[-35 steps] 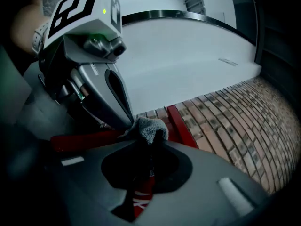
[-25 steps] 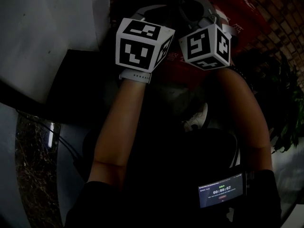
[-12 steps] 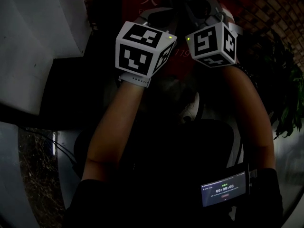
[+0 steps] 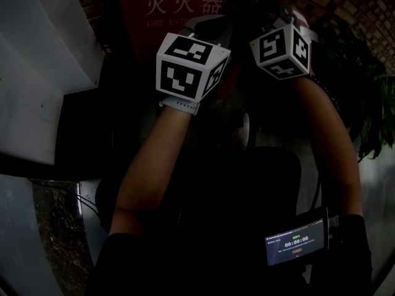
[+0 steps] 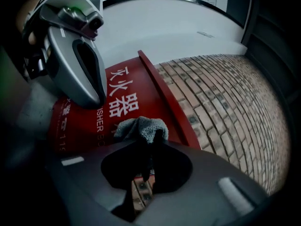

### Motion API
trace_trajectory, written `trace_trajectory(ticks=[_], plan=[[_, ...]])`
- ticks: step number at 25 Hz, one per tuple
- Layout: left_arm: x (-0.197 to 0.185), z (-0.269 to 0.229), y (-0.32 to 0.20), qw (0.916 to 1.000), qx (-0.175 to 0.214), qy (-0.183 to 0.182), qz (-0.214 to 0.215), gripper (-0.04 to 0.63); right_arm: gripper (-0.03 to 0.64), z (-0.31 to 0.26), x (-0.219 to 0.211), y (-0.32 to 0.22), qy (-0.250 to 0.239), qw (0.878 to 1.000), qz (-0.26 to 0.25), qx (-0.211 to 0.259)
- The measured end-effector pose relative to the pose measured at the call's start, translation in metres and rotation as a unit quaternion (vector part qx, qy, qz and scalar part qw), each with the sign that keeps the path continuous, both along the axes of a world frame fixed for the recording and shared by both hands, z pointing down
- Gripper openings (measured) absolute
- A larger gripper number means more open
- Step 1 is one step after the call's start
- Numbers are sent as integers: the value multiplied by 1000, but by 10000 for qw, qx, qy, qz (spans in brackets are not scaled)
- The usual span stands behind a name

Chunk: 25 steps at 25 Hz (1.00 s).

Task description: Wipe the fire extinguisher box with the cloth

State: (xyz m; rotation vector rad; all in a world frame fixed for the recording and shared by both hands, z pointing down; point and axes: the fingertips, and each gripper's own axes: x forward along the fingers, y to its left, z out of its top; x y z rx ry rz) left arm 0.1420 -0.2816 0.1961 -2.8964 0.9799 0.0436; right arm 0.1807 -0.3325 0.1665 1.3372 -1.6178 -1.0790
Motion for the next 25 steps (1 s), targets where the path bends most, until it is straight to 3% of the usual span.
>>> trace_trajectory(ticks=[7,12,20,25], plan=[[4,-1,14,9999,-17,67,81,3,32,4,46,2,-69,9990,431,-73],[-14,13,13,9999,-53,-45,-105,3,32,3,52,12,-447,9974,513,-220],[-74,27,-3,9984,-62,-261,-488,3,32,-8,-47,31,-30,9997,-251,-27],[-113,14,-16,9962,0,-73,-872,3,32,6,-110,21,179,9971,-725,-118]])
